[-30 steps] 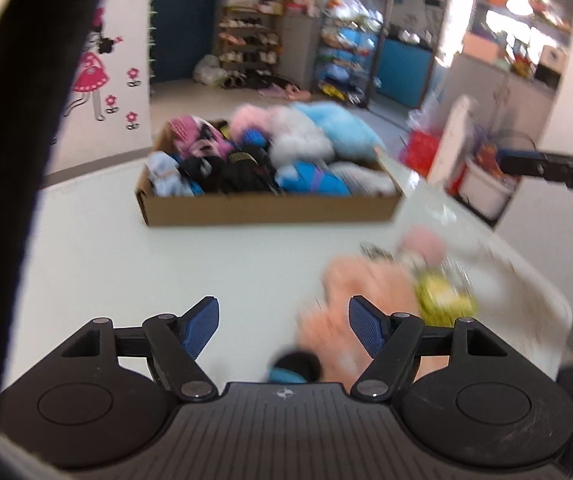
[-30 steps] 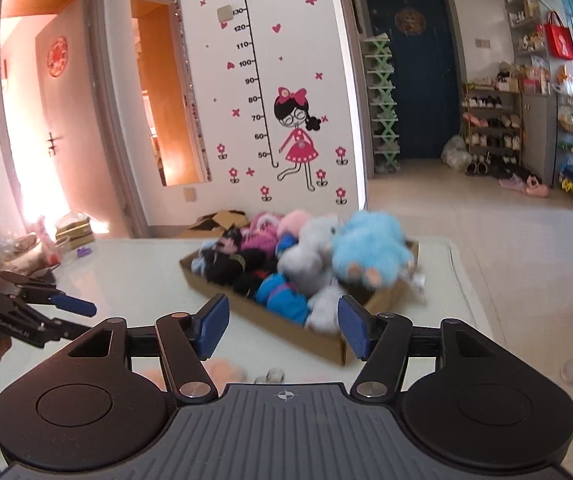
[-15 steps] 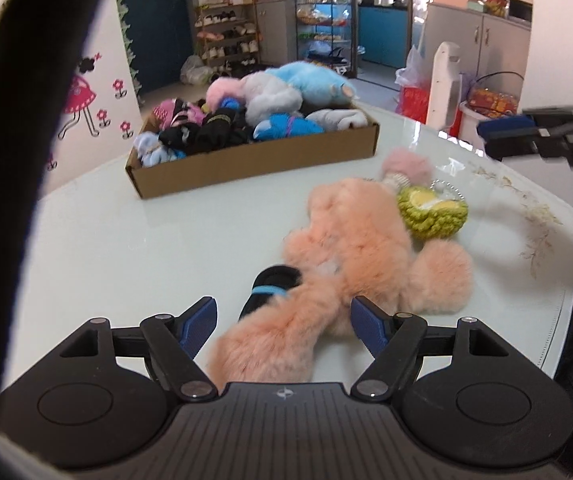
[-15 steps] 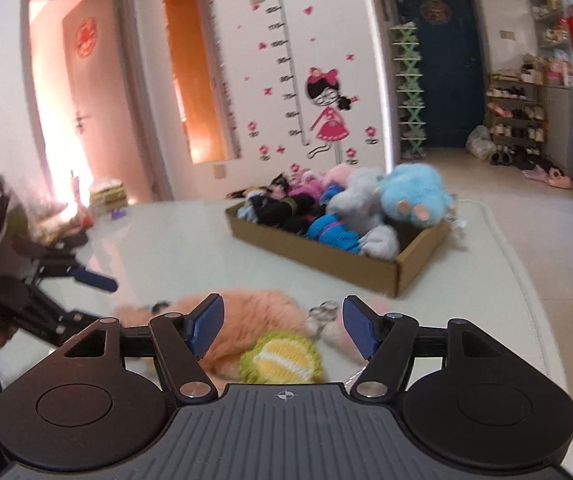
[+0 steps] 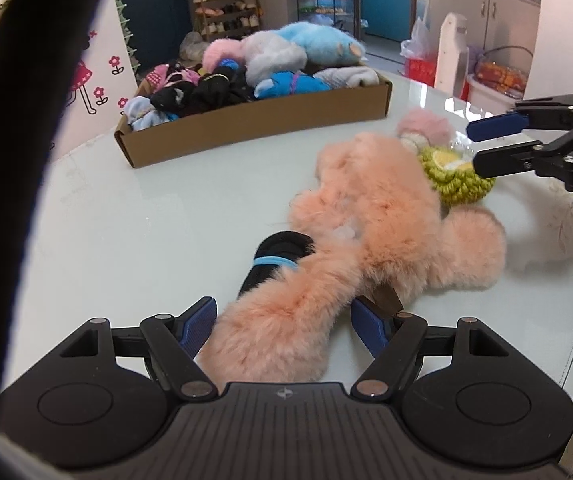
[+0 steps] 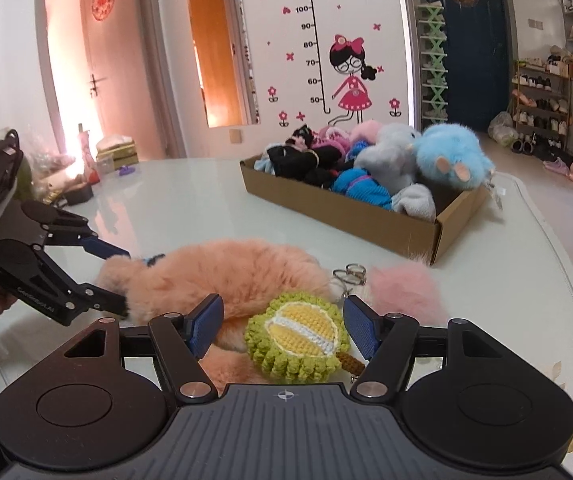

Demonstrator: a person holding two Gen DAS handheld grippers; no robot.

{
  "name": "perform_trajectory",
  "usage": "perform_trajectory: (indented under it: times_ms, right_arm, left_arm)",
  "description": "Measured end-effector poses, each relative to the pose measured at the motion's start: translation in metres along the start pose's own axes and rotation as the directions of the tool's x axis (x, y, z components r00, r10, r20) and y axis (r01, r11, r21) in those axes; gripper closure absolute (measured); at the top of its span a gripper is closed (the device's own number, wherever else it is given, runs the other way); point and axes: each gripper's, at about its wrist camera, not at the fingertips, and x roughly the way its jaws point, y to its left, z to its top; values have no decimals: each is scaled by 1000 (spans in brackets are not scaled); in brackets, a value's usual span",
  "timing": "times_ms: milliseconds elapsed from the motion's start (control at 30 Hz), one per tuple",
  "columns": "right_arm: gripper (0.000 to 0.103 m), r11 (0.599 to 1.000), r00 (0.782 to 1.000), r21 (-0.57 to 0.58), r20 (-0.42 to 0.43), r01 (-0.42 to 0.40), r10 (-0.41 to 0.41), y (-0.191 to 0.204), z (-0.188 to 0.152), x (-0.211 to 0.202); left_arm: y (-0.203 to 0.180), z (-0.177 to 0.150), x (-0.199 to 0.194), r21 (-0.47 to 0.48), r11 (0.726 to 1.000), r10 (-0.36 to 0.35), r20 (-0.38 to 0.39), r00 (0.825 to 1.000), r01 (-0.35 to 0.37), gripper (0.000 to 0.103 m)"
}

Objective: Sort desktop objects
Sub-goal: 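Move left tool to the peach plush while right tool reaches the green durian keychain, then close left tool on the peach plush while right tool grasps the green durian keychain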

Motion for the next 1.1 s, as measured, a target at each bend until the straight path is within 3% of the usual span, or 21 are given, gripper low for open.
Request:
perform_trajectory:
  times_ms: [233, 467, 667, 833, 1000, 1033, 1100]
  right_arm:
    - [31, 999, 998, -35, -42, 39, -41, 1, -5, 17]
    - [33, 999, 999, 36, -42, 31, -29, -11, -8, 20]
    - [33, 998, 999, 57, -41, 25, -23, -14, -9, 21]
    - [32, 999, 999, 44, -40, 23, -22, -12, -9, 21]
    - [32, 999, 999, 46, -46, 23, -21, -15, -10, 21]
    - [32, 999, 998, 45, -52, 24, -21, -15, -11, 22]
    - [32, 999, 998, 45, -57, 16, -14, -16, -12, 23]
  left_arm:
    - [-1, -6, 4, -15, 1000, 1, -9, 1000, -1, 34]
    - [-7, -13, -16, -5, 996, 87, 60, 994, -87, 54]
    - [-21, -9, -34, 28, 998, 51, 115, 992, -54, 60]
    - [-29, 9, -33, 49, 998, 36, 130, 991, -42, 59]
    - [-40, 36, -22, 46, 999, -19, 105, 994, 14, 48]
    - [-44, 41, -18, 48, 999, -27, 92, 995, 23, 44]
    - [-50, 50, -11, 54, 997, -51, 69, 996, 47, 25]
